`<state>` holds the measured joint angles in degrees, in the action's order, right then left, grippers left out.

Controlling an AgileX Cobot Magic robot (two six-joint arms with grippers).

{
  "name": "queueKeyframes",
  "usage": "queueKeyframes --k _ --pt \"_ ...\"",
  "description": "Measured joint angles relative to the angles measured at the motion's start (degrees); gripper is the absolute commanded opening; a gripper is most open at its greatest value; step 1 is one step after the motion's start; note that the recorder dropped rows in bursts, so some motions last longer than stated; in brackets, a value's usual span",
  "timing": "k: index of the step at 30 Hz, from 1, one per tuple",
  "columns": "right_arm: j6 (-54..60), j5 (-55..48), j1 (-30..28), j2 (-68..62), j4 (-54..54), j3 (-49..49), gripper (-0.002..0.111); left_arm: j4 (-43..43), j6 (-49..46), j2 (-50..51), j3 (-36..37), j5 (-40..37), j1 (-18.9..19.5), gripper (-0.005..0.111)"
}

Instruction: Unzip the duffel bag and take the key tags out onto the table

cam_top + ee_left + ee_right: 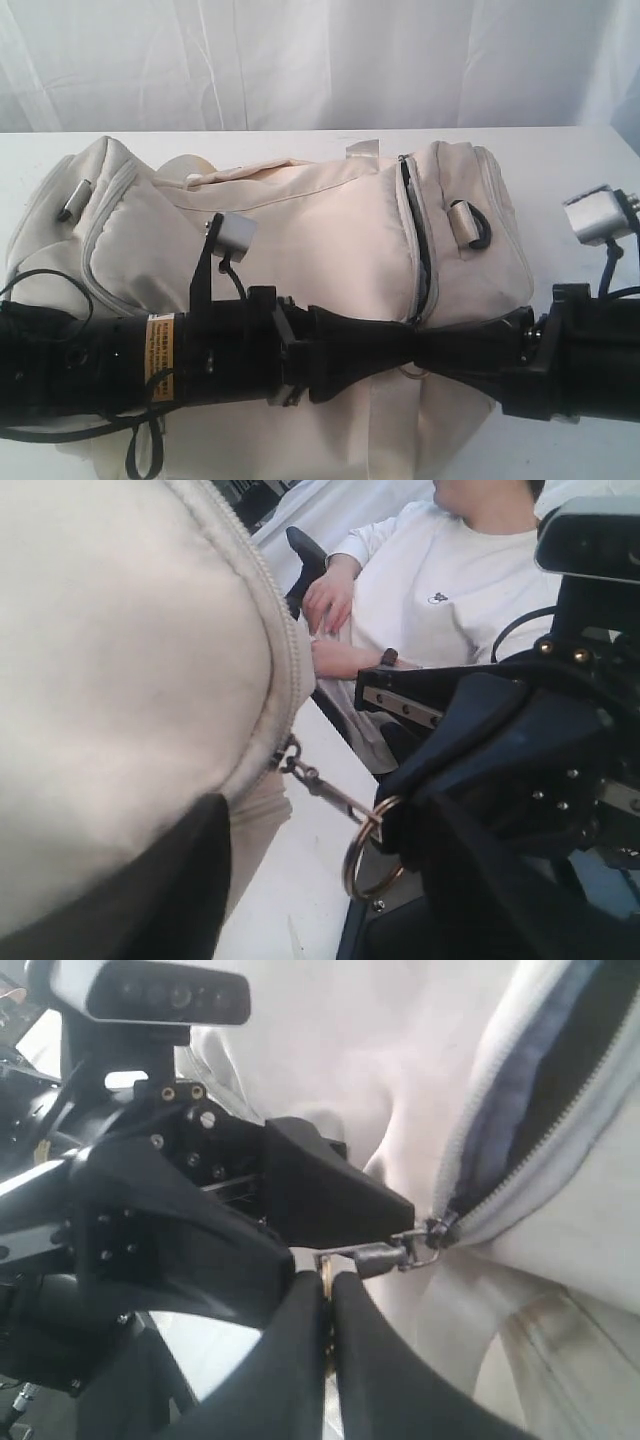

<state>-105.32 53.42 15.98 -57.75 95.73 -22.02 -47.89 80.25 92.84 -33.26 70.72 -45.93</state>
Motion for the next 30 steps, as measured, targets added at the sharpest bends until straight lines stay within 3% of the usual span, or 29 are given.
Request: queueKeyframes --k 9,17,20,30 --pt "-0.2 0.4 0.0 0.0 -0.7 0.0 0.000 -0.3 3.2 0.0 0.0 0.4 0.0 0.056" --pt "-0.4 0.1 0.0 0.0 -0.8 0.0 0.000 -1.0 3.4 -0.1 0.0 1.6 0.0 0.016" --pt "-0.5 0.0 0.0 0.0 -1.3 0.0 0.000 -1.2 3.4 -0.1 0.0 1.1 0.0 0.007" --pt "-0.9 -0.6 0.0 0.0 -1.8 0.0 0.000 -1.3 3.3 -0.1 0.0 1.1 0.0 0.006"
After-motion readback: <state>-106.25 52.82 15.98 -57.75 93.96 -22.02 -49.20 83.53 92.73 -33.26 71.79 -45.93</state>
